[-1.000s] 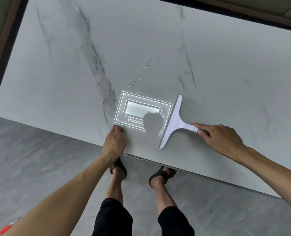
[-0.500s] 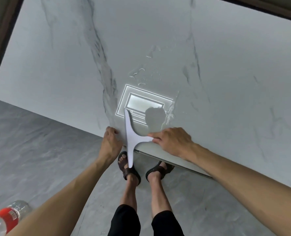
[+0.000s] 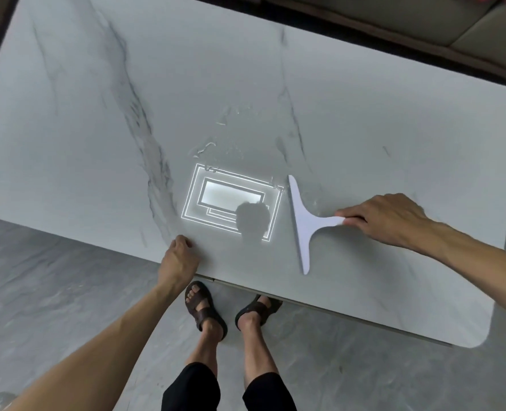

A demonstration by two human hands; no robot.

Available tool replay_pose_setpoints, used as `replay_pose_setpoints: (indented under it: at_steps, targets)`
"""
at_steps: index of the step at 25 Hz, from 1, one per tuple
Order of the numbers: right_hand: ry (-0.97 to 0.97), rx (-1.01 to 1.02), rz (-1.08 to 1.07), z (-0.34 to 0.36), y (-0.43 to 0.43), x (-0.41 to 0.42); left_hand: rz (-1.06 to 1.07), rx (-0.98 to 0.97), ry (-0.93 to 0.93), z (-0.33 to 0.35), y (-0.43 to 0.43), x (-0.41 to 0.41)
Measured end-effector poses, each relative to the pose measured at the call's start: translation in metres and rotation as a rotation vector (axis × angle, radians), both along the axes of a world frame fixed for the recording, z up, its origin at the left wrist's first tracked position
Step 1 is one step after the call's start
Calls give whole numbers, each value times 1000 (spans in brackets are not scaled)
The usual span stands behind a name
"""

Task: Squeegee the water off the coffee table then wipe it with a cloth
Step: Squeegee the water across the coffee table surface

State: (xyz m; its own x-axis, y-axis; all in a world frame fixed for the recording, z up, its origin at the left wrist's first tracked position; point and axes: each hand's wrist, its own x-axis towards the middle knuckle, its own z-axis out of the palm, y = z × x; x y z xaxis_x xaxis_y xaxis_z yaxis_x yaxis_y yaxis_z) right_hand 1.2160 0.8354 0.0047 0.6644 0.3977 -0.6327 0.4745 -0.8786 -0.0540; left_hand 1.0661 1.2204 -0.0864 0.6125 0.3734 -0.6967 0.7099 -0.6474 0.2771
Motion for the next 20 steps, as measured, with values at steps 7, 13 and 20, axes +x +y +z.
replay_pose_setpoints:
  at_steps: [7, 13, 20]
  targets:
    - [269, 185, 289, -29, 181, -26, 305, 5, -146, 17, 50, -9]
    - [311, 264, 393, -61, 310, -40, 436, 50, -104, 10, 114, -2]
    - [133, 305, 119, -67, 282, 54, 230, -48, -120, 2, 128, 61]
